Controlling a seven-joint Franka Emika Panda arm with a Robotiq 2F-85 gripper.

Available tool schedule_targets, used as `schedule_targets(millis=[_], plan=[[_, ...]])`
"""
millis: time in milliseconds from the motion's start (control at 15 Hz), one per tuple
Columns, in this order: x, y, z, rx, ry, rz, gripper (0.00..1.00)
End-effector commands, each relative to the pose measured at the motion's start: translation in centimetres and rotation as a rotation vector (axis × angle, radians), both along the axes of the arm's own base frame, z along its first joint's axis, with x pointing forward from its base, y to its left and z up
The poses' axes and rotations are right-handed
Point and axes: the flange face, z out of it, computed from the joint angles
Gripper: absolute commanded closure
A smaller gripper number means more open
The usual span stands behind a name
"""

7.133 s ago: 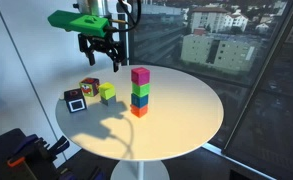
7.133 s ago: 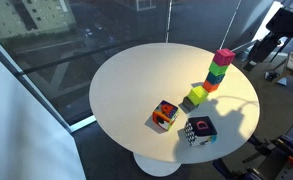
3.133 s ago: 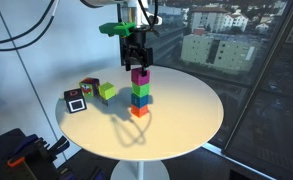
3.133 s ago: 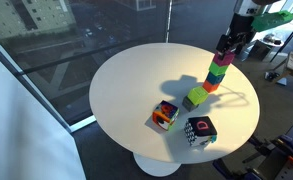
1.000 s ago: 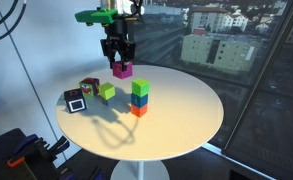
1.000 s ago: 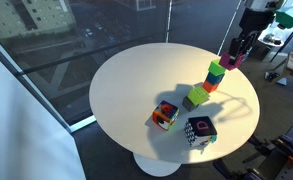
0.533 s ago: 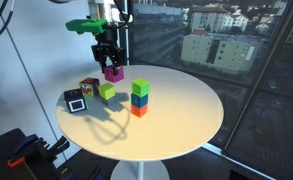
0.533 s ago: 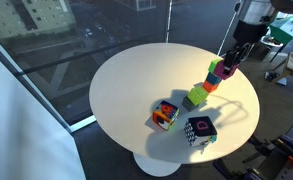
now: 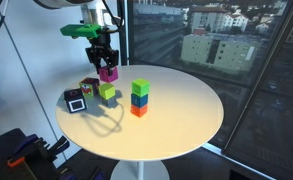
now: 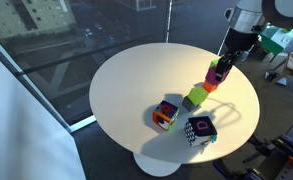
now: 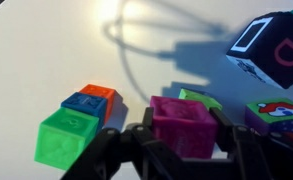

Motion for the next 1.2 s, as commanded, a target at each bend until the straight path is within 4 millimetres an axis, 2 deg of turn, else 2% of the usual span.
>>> schedule_targets(millis=[0, 533, 1133], plan=[[0.1, 1.7, 0.0, 0.0, -0.019, -0.007, 0.68], [0.7, 4.4, -1.5, 0.002, -0.038, -0.013, 0.68], [1.5, 5.1, -3.6, 0.009, -0.053, -0.038, 0.68]])
